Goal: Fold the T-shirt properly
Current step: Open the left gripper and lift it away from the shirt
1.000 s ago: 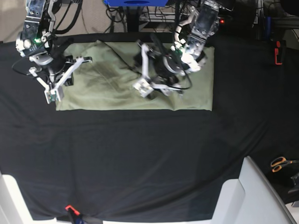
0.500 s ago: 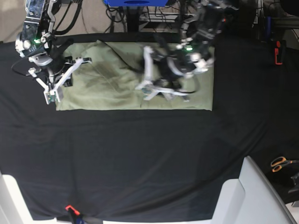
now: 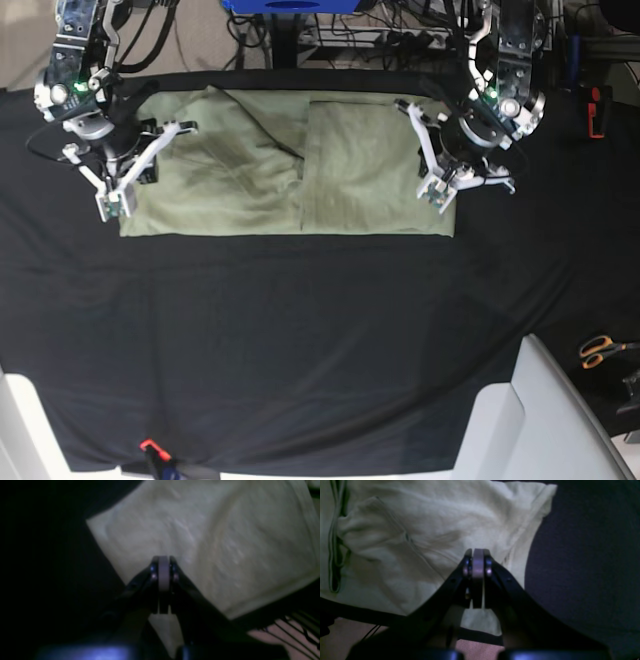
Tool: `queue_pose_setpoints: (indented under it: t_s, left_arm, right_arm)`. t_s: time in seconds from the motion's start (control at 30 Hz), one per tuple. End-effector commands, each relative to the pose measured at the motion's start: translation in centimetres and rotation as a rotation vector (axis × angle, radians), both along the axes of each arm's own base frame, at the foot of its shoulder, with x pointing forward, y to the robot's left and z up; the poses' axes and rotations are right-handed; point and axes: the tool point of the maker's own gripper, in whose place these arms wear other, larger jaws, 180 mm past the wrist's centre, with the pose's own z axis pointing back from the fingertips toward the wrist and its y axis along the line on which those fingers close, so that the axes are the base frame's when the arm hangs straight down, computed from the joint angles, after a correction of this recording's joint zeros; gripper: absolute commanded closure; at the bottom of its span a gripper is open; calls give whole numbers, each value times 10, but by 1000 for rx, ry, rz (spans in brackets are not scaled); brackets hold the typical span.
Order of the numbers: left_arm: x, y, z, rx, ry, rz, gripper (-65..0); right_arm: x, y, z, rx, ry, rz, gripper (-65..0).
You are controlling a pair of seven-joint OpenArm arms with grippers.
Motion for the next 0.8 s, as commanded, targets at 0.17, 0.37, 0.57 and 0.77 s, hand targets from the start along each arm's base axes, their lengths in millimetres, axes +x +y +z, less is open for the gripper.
queue_pose_setpoints:
  t_s: [0.17,0.37,0.57,0.77]
  left_arm:
    - [-26,18,-18,28,69,-3,0]
    - [-36,34,-36,30,88,-16,0]
    - [-25,25,-7,27,5,-46,0]
    - [-12,44,22,44,-84,12,0]
  right_arm:
    - [5,0,7,3,-34,1,-8]
    - [5,0,7,3,-34,1,-8]
    - [5,0,7,4,-34,0,-8]
    - [6,0,7,4,-35,-1,-8]
